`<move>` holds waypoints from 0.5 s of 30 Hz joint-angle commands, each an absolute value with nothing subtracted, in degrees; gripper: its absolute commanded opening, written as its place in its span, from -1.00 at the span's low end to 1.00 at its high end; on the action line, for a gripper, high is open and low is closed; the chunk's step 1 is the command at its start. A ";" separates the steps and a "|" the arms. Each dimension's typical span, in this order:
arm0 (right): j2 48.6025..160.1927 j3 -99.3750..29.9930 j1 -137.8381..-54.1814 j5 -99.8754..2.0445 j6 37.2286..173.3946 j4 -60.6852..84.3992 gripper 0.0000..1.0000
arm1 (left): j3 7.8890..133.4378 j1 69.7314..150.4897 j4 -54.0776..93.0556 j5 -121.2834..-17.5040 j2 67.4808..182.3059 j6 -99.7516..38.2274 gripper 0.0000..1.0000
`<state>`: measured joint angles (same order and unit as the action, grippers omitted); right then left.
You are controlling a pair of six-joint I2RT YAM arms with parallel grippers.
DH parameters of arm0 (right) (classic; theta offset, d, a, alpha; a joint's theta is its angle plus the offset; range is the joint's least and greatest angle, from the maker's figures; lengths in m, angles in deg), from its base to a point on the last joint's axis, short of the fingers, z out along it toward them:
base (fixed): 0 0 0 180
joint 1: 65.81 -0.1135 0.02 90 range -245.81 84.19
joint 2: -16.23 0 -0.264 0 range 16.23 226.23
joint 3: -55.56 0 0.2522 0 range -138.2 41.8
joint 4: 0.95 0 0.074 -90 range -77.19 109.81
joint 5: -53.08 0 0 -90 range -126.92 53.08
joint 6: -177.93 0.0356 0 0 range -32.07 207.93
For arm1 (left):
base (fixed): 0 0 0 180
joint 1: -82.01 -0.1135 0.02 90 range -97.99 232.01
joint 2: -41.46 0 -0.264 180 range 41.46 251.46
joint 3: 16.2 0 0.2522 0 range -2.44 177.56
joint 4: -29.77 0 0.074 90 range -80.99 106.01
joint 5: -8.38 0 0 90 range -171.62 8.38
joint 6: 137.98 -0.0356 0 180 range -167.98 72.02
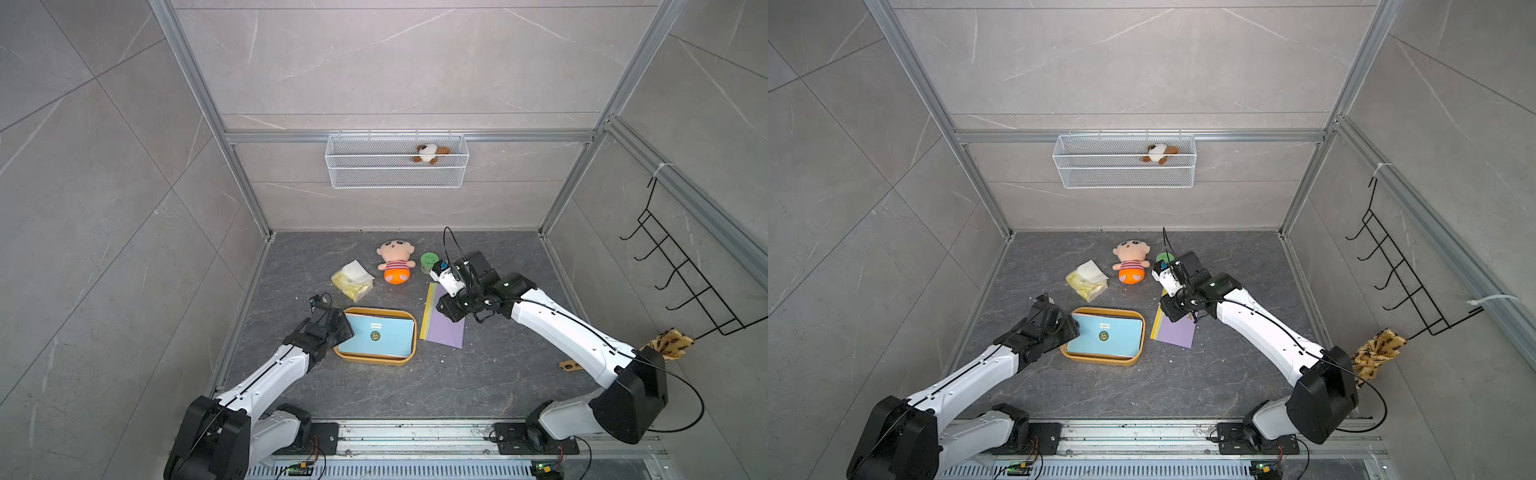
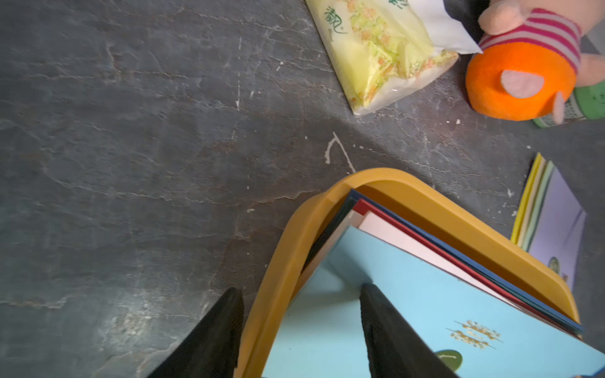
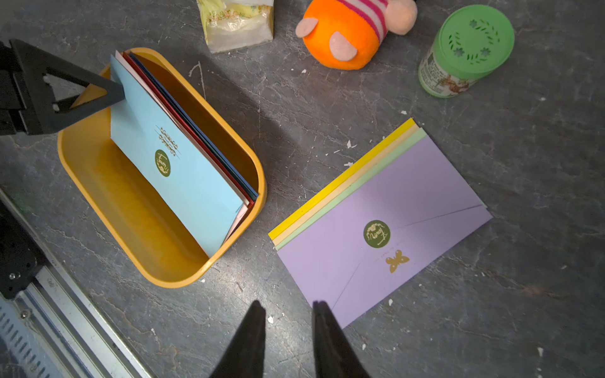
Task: Put the sealed envelopes into the storage box
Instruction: Adjust the storage box at the center of the board.
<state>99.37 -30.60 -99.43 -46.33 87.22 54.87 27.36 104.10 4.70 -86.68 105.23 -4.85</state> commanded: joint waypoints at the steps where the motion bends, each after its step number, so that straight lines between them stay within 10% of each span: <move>1: 100.08 -30.24 -97.89 -49.11 92.04 52.05 -0.42 | 26.47 104.20 8.14 -82.12 103.28 -3.22 0.22; 15: 99.17 -17.28 -87.14 -51.10 104.43 44.68 -0.28 | 28.75 106.97 5.33 -83.89 100.92 -3.39 0.31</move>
